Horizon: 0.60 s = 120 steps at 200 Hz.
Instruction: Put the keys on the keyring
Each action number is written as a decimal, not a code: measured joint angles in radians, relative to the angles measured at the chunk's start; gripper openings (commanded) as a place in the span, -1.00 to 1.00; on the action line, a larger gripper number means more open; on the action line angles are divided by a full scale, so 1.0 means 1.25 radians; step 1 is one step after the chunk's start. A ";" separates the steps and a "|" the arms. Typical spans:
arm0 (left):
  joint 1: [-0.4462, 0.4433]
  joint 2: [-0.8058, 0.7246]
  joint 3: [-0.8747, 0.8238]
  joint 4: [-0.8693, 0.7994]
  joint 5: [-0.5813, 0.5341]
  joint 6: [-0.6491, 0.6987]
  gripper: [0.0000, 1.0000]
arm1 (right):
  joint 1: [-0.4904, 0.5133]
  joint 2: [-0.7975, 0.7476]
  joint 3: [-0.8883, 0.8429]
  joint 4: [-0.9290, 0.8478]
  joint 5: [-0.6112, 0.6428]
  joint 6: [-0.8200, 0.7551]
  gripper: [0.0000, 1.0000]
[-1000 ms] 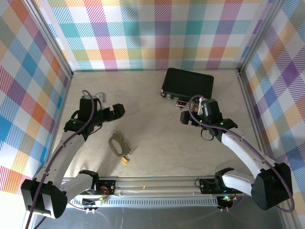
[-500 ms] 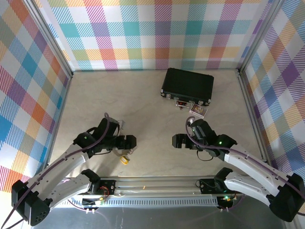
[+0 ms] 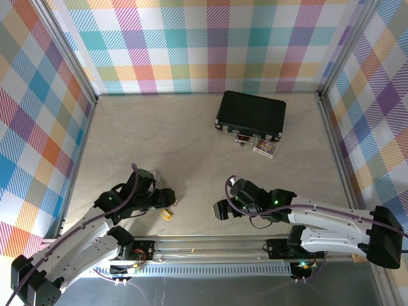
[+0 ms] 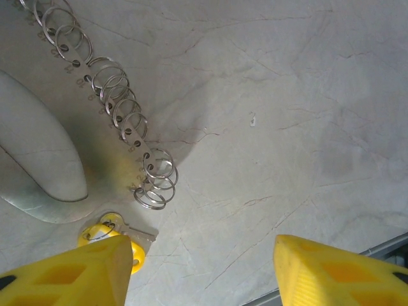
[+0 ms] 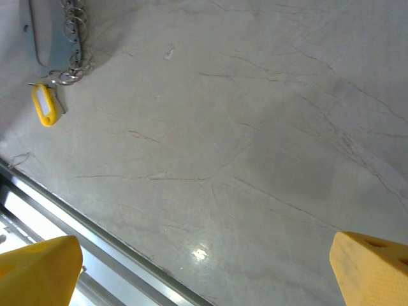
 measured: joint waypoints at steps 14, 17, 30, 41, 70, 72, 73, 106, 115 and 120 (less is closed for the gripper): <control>0.000 0.003 -0.004 0.002 -0.006 0.001 0.03 | 0.011 0.007 0.017 -0.009 0.022 0.006 0.99; 0.000 0.003 -0.005 0.002 -0.007 0.003 0.02 | 0.013 0.008 0.020 -0.011 0.027 0.007 0.99; 0.000 0.003 -0.012 0.006 -0.012 0.003 -0.02 | 0.022 0.008 0.042 -0.023 0.047 0.015 0.98; 0.000 0.005 -0.017 0.009 -0.015 0.002 -0.04 | 0.029 0.008 0.061 -0.027 0.061 0.017 0.98; -0.001 0.018 -0.030 0.020 -0.020 0.002 -0.08 | 0.034 0.016 0.102 -0.046 0.092 0.017 0.98; -0.001 0.019 -0.031 0.020 -0.021 0.002 -0.08 | 0.034 0.017 0.104 -0.047 0.095 0.017 0.98; -0.001 0.020 -0.032 0.020 -0.021 0.001 -0.09 | 0.034 0.018 0.105 -0.047 0.095 0.017 0.98; -0.002 0.027 -0.057 0.044 -0.027 0.000 -0.13 | 0.042 0.026 0.119 -0.070 0.111 0.018 0.98; -0.002 0.035 -0.064 0.056 -0.027 -0.001 -0.14 | 0.048 0.026 0.120 -0.078 0.114 0.021 0.98; -0.002 0.042 -0.068 0.062 -0.027 -0.001 -0.15 | 0.051 0.026 0.121 -0.083 0.117 0.022 0.98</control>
